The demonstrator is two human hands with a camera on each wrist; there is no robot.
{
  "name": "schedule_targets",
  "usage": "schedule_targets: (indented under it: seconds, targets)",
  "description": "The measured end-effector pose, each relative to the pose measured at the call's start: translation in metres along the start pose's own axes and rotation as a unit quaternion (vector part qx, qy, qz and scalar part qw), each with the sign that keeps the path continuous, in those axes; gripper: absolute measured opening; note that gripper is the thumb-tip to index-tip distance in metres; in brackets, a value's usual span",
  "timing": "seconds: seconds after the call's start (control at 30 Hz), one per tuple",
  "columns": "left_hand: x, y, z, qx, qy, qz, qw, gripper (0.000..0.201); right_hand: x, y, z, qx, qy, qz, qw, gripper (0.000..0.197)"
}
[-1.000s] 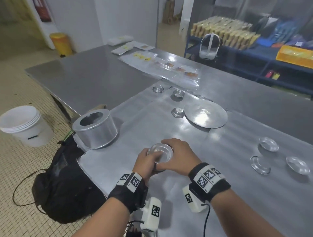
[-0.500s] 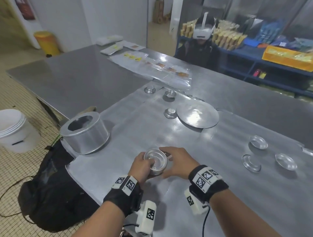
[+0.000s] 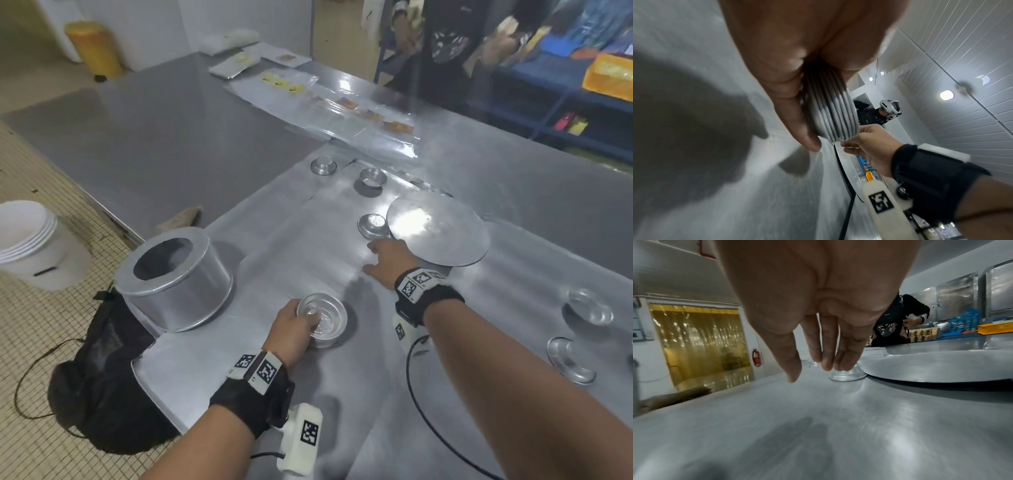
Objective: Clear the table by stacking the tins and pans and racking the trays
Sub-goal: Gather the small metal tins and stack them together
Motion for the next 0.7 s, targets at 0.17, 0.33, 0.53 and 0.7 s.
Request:
schedule_targets:
  seconds: [0.17,0.33,0.53,0.7]
  targets:
    - [-0.010,-0.002,0.021,0.001,0.003,-0.018,1.000,0.023,-0.022,-0.011,0.066,0.086,-0.032,-0.051,0.994,0.061]
    - [-0.022,0.002,0.037,-0.001,0.002,-0.020,1.000,0.015,-0.029,-0.024,0.116,0.123,-0.016,-0.062,0.990,0.066]
    - [-0.029,0.000,0.039,-0.002,-0.005,-0.027,1.000,0.023,-0.026,-0.027,0.125,0.117,-0.006,-0.064,0.991,0.056]
    - [-0.028,0.002,0.035,-0.004,-0.016,-0.020,1.000,0.021,-0.014,-0.021,0.102,0.084,-0.017,0.007,0.996,0.059]
Point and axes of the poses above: each hand's wrist, its own z-axis towards the middle knuckle, its own x-axis out of the palm, y = z × x, the point moved 2 cm from there along z, towards the middle knuckle, and after that the axes turned 14 degrees about y, right-handed, at the moved point
